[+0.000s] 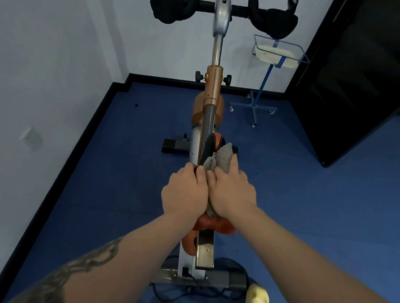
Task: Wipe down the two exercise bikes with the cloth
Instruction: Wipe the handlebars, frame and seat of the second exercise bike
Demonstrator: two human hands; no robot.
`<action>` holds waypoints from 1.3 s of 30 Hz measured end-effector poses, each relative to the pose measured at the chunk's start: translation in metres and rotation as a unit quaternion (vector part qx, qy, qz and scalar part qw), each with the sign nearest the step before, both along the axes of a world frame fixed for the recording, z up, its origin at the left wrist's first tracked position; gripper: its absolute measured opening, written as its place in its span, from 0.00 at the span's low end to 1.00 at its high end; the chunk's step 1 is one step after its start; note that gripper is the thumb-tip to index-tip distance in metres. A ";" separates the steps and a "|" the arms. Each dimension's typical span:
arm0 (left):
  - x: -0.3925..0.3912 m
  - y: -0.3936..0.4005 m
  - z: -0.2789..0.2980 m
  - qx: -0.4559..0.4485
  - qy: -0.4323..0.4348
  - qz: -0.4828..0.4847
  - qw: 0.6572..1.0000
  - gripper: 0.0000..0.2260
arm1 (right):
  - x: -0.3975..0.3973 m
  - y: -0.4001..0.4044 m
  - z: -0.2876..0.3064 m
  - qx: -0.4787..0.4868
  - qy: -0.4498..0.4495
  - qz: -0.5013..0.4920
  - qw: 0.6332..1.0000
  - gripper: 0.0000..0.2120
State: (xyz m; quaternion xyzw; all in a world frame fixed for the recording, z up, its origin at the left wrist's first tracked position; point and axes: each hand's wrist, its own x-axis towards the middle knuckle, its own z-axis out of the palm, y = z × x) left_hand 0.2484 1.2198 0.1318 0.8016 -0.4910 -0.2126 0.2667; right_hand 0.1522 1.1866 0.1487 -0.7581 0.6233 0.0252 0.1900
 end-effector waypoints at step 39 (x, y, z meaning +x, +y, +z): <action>-0.003 0.003 0.004 0.012 -0.017 -0.001 1.000 0.17 | -0.025 0.063 -0.017 -0.081 -0.132 -0.179 0.972 0.26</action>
